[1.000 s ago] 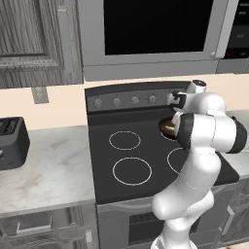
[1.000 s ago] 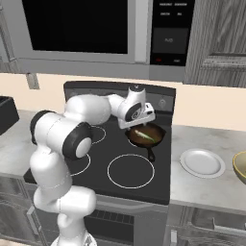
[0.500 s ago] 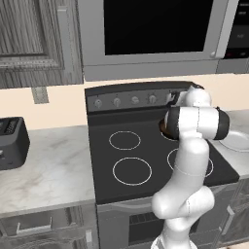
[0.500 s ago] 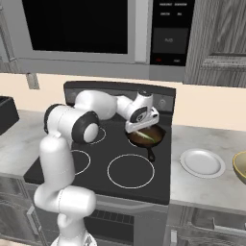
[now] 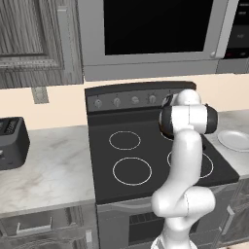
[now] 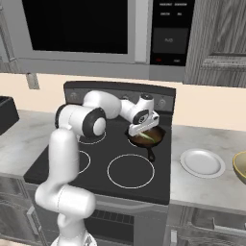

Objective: Place the fish on the plate and place the avocado on the same plate.

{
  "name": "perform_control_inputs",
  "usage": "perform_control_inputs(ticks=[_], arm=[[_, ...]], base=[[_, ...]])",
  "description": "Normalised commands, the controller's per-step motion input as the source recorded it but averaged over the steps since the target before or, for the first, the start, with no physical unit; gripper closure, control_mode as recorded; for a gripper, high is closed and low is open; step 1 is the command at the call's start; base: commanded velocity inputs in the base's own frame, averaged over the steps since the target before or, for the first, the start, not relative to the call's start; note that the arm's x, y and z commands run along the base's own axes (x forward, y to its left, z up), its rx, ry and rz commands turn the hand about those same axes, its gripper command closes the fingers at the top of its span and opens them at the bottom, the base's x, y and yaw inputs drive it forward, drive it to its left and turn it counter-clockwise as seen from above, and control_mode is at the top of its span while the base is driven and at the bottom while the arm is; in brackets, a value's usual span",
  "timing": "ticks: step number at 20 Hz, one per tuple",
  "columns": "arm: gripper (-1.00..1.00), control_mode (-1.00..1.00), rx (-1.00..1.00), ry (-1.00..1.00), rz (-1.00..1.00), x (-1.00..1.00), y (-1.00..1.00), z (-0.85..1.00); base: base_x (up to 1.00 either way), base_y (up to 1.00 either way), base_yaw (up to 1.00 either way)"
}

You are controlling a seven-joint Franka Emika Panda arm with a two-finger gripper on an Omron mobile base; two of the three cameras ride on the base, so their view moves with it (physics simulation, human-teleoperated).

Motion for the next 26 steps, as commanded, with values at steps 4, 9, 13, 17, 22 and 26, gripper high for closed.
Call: perform_control_inputs(ticks=[4, 9, 13, 17, 22, 26], arm=[[-1.00, -1.00, -0.04, 0.01, 0.07, 0.47, 0.00, -0.30], [-1.00, -1.00, -0.03, 0.00, 0.06, 0.37, 0.00, -0.33], [-1.00, -1.00, -0.03, 0.02, 0.06, 0.34, 0.00, -0.33], [-1.00, -1.00, -0.03, 0.01, 0.05, 0.20, -0.01, -0.33], [1.00, -1.00, -0.01, 0.00, 0.02, 0.02, -0.07, -0.26], [1.00, -1.00, 0.00, -0.02, 0.00, -0.20, -0.14, -0.38]], base=[[0.00, 0.00, 0.00], [0.00, 0.00, 0.00], [0.00, 0.00, 0.00], [0.00, 0.00, 0.00], [0.00, 0.00, 0.00], [0.00, 0.00, 0.00]])
